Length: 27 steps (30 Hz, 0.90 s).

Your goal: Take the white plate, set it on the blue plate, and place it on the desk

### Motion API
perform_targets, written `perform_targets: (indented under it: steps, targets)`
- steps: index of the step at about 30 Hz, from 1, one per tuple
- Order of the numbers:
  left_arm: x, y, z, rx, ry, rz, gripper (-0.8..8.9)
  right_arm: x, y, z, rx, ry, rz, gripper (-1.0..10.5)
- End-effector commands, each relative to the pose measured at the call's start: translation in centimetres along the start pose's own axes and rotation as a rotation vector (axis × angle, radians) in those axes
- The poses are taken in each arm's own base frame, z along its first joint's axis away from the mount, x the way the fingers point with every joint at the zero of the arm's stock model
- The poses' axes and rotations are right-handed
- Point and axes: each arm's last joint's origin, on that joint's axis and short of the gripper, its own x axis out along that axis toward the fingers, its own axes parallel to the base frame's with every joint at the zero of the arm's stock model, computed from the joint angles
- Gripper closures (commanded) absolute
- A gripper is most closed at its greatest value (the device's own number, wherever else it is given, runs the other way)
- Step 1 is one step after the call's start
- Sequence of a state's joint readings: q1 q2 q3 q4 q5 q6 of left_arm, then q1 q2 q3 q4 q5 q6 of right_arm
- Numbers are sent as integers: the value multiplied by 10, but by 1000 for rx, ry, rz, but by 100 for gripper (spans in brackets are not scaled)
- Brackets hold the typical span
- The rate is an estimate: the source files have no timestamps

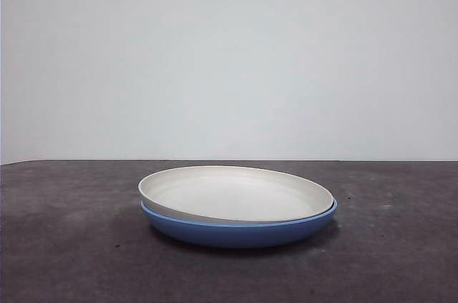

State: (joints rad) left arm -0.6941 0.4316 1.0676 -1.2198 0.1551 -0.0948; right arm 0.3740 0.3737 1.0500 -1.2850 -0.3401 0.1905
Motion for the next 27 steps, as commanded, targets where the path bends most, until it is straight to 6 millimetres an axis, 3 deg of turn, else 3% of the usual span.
perform_targets:
  steps: [1,2,3,19,27]
  targets:
    - [-2,-1,3,9,-23,-2,706,-3,1,1,-12,-9,9,736]
    - [-2,-1,3,10,-23,-2,823,-3,1,1,-17,-8,8,941]
    - [-2,-1,3,10,-24,-3,786,-3,1,1,-22,-10,8,932]
    - [-2,0,2,8,-23,0,785,-3,2,4,1,-33,12,908]
    - [-1,5,-2,-82,-80,206,784,-3,2,4,2,-33,12,908]
